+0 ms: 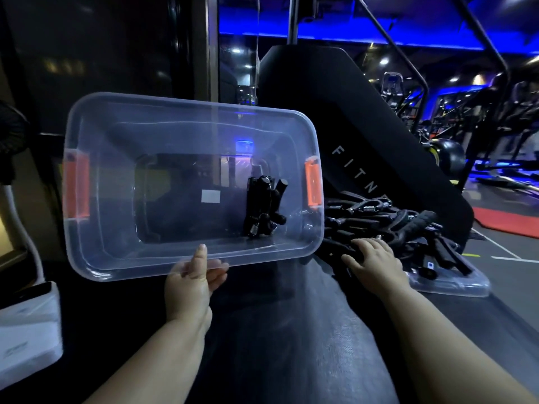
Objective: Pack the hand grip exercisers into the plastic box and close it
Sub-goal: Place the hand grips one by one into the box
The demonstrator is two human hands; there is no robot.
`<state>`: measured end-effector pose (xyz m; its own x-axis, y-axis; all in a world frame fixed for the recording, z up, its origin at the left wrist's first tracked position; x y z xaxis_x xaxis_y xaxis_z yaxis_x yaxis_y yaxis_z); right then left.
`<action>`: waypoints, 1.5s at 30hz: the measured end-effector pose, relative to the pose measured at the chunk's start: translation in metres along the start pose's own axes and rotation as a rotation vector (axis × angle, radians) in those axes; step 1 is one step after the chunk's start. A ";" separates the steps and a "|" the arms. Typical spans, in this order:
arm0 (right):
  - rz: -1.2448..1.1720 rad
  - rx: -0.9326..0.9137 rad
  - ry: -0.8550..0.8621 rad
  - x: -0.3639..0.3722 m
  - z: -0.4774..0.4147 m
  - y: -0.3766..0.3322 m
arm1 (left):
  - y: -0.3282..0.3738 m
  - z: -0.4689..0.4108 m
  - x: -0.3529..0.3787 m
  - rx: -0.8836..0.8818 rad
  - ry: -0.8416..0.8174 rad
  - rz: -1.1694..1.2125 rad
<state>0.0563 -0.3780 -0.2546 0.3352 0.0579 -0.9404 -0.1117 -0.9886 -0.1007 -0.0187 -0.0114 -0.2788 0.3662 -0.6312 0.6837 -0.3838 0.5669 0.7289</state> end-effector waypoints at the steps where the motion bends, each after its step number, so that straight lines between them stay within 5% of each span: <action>1: -0.030 -0.010 0.008 -0.001 -0.001 0.000 | 0.000 0.000 0.000 0.003 0.001 0.001; 7: -0.072 -0.128 0.098 -0.021 0.006 -0.017 | 0.003 0.003 0.002 0.019 -0.003 0.001; 12: 0.051 -0.156 -0.068 -0.024 0.019 -0.023 | 0.005 0.005 0.004 0.031 -0.011 0.001; 17: 0.023 -0.036 -0.026 -0.028 0.017 -0.007 | 0.005 0.005 0.004 0.027 -0.013 0.004; 21: 0.077 0.035 -0.166 -0.009 0.018 0.002 | 0.004 0.004 0.004 0.022 -0.017 0.001; 37: 0.026 0.022 -0.364 -0.008 0.025 -0.001 | 0.005 0.005 0.002 0.018 0.007 0.000; 45: -0.372 0.105 -0.411 -0.014 0.022 0.014 | 0.004 0.003 0.001 0.020 0.002 -0.004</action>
<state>0.0294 -0.3896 -0.2504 -0.0202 0.4701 -0.8824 -0.1555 -0.8733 -0.4617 -0.0223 -0.0118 -0.2751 0.3690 -0.6326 0.6809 -0.3990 0.5539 0.7308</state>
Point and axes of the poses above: each hand's wrist, its own z-axis away from the middle knuckle, its own x-axis out of the palm, y = z × x, the point moved 9 cm from there along -z, towards the middle knuckle, and after that the axes turned 12 degrees about z, right-handed, at the moved point
